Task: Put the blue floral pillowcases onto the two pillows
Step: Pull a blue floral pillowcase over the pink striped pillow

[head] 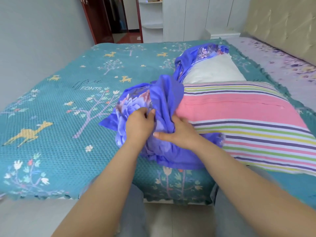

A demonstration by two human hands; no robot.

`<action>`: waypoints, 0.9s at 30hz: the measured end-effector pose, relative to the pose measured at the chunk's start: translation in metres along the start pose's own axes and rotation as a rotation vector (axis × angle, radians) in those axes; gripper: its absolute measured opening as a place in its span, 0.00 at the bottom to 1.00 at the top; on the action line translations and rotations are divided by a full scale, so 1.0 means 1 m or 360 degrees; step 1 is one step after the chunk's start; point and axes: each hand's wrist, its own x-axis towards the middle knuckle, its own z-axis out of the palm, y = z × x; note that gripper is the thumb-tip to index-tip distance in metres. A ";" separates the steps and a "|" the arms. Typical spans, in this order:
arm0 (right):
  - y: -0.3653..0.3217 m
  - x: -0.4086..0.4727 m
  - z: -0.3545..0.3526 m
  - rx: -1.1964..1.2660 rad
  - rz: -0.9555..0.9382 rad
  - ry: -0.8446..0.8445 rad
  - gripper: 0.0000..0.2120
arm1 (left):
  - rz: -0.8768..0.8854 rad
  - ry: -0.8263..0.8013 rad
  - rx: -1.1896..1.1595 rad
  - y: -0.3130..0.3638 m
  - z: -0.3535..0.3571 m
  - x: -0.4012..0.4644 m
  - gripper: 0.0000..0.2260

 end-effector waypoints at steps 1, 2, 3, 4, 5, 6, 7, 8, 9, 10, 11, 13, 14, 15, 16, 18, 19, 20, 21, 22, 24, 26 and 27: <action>-0.001 -0.003 0.008 -0.0169 -0.0023 -0.0047 0.54 | 0.0074 -0.0071 -0.0041 0.010 -0.001 0.002 0.20; -0.001 -0.006 0.014 -0.0247 -0.0033 -0.0070 0.56 | 0.0147 -0.0157 -0.0041 0.021 -0.002 0.004 0.21; -0.002 -0.008 0.017 -0.0247 -0.0028 -0.0049 0.57 | 0.0224 -0.0239 -0.0007 0.030 -0.003 0.004 0.21; -0.002 -0.009 0.020 -0.0203 0.0010 0.0006 0.57 | 0.0290 -0.0306 0.0035 0.038 -0.001 0.004 0.21; -0.002 -0.008 0.022 -0.0146 0.0062 0.0077 0.57 | 0.0339 -0.0367 0.0074 0.042 0.001 0.004 0.21; -0.001 -0.007 0.023 -0.0087 0.0117 0.0167 0.54 | 0.0371 -0.0427 0.0096 0.045 0.004 0.002 0.21; -0.002 -0.005 0.024 -0.0043 0.0133 0.0285 0.49 | 0.0392 -0.0462 0.0096 0.045 0.007 0.001 0.21; -0.002 -0.003 0.025 -0.0011 0.0123 0.0414 0.42 | 0.0424 -0.0468 0.0060 0.044 0.009 -0.001 0.20; -0.002 -0.002 0.027 0.0005 0.0076 0.0547 0.34 | 0.0444 -0.0453 -0.0040 0.040 0.010 -0.003 0.19; -0.003 -0.001 0.028 0.0013 0.0014 0.0653 0.27 | 0.0440 -0.0404 -0.0190 0.032 0.011 -0.004 0.17; -0.002 0.000 0.029 0.0014 -0.0049 0.0736 0.22 | 0.0416 -0.0293 -0.0301 0.021 0.012 -0.006 0.15; 0.000 0.003 0.027 0.0019 -0.0115 0.0849 0.16 | 0.0311 0.0025 -0.0144 -0.013 0.013 -0.014 0.19; 0.003 0.003 0.022 -0.0001 -0.0127 0.0883 0.16 | 0.0246 0.0148 0.0040 -0.027 0.015 -0.020 0.24; 0.001 0.004 0.021 -0.0043 -0.0155 0.0902 0.18 | 0.0174 0.0231 0.0191 -0.044 0.010 -0.025 0.28; 0.001 0.003 0.018 -0.0109 -0.0164 0.0902 0.20 | 0.0087 0.0254 0.0247 -0.055 0.008 -0.028 0.30; -0.002 0.002 0.013 -0.0158 -0.0152 0.0877 0.22 | -0.0140 0.0237 0.0165 -0.071 0.005 -0.027 0.31; -0.003 0.002 0.012 -0.0098 -0.0129 0.0877 0.20 | -0.0295 0.0168 0.0028 -0.078 0.002 -0.022 0.31; -0.004 0.002 0.009 0.0024 -0.0097 0.0886 0.17 | -0.0485 0.0065 -0.0197 -0.087 0.000 -0.015 0.31; -0.005 0.003 0.007 0.0196 -0.0071 0.0906 0.14 | -0.0650 -0.0092 -0.0468 -0.093 -0.002 -0.010 0.28; -0.006 0.005 0.003 0.0398 -0.0054 0.0896 0.11 | -0.0723 -0.0238 -0.0662 -0.097 -0.004 -0.009 0.24; -0.007 0.010 -0.002 0.0686 -0.0093 0.0855 0.10 | -0.0610 -0.0196 -0.0723 -0.097 -0.005 -0.010 0.19; -0.007 0.016 0.002 0.0663 -0.0179 0.0863 0.14 | -0.0459 0.0001 -0.0606 -0.087 -0.012 -0.005 0.21; -0.005 0.019 0.006 0.0564 -0.0214 0.0847 0.17 | -0.0376 0.0101 -0.0451 -0.079 -0.021 -0.001 0.21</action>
